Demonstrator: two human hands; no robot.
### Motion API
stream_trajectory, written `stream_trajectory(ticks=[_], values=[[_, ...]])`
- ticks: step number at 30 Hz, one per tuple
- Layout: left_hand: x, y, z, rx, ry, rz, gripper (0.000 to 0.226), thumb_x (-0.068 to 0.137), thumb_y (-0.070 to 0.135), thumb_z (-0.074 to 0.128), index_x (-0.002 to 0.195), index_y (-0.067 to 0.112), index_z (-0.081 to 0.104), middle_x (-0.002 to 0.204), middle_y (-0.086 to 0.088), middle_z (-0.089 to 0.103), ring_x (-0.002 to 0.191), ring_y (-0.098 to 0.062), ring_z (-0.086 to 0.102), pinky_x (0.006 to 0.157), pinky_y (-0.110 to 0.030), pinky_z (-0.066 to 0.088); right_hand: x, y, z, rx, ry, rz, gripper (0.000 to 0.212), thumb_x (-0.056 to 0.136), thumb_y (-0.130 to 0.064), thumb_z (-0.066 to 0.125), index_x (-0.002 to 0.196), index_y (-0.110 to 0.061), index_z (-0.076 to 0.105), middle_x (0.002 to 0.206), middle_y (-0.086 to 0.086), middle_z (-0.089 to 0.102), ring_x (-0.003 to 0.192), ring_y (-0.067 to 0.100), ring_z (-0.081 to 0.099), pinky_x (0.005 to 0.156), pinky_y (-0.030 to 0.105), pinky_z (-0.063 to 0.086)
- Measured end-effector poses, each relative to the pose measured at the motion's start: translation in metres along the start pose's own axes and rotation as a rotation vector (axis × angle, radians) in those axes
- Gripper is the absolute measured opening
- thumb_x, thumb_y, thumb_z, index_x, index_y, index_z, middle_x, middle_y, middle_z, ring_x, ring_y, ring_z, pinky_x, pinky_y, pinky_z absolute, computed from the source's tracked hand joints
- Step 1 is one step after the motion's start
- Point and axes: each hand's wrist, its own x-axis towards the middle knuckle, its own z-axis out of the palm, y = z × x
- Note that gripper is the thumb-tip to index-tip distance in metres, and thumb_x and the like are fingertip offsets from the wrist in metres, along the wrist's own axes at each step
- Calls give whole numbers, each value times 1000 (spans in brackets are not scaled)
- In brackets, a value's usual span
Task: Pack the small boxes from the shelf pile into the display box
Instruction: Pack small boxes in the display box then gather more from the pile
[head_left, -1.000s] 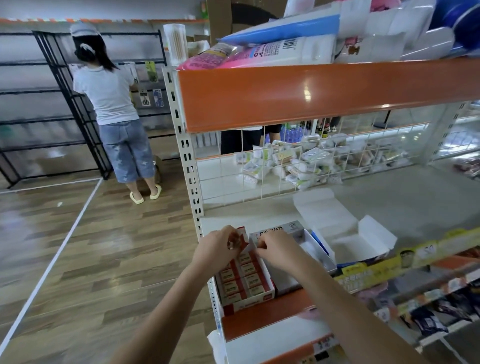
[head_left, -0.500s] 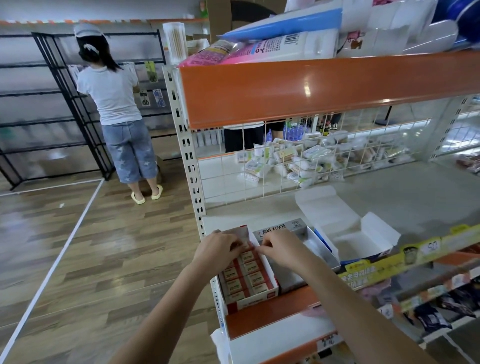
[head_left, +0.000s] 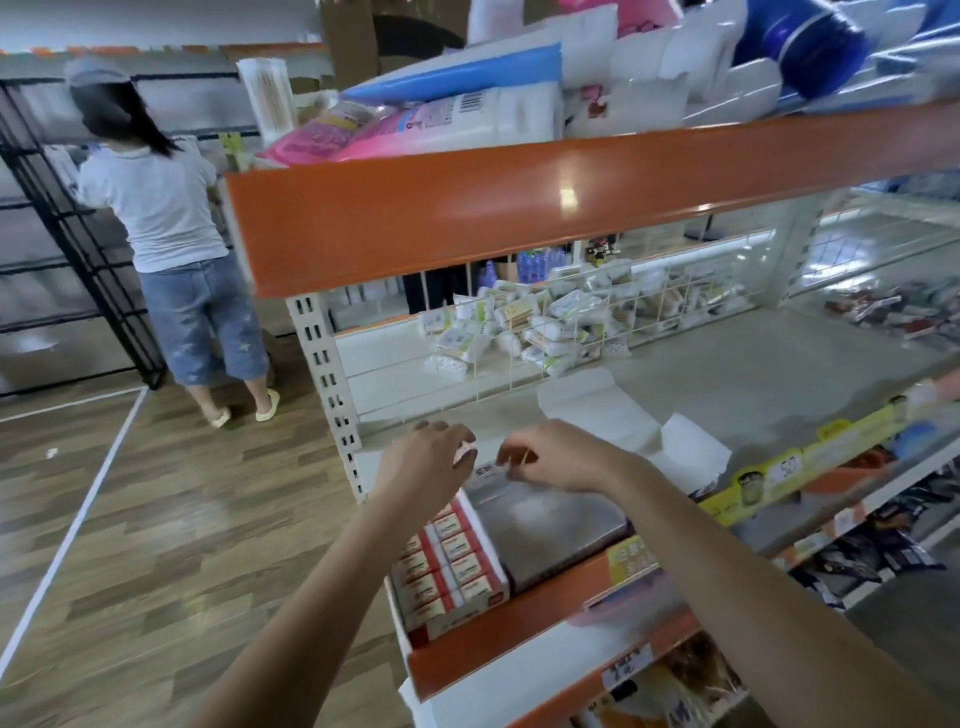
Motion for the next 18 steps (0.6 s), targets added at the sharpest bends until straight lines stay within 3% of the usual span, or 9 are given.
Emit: stream_trajectory(ticks=[4, 9, 14, 18], values=[[41, 57, -2, 79, -55, 144, 35, 98, 40, 36, 127, 26, 49, 126, 2, 56, 113, -21, 53, 87, -34, 47, -14, 47, -33, -152, 141, 81, 30, 91, -24, 59, 120, -16, 59, 121, 4, 58, 106, 19, 55, 87, 29, 43], [88, 153, 25, 179, -190, 294, 41, 97, 43, 38, 130, 22, 46, 129, -4, 51, 118, -25, 47, 92, -37, 40, -58, 132, -59, -317, 200, 293, 41, 94, -27, 54, 132, -16, 46, 137, 6, 44, 127, 23, 39, 102, 34, 36], [124, 267, 61, 188, -292, 388, 45, 93, 50, 41, 129, 24, 47, 128, -7, 51, 117, -27, 48, 89, -37, 39, -123, 219, -93, -450, 204, 434, 47, 94, -32, 50, 137, -15, 40, 136, 11, 42, 125, 29, 41, 101, 37, 37], [145, 357, 82, 151, -294, 445, 44, 93, 48, 43, 128, 23, 48, 130, -8, 49, 120, -29, 44, 94, -38, 35, -179, 286, -123, -421, 270, 506, 46, 92, -30, 52, 134, -14, 43, 131, 13, 47, 121, 31, 45, 97, 40, 41]])
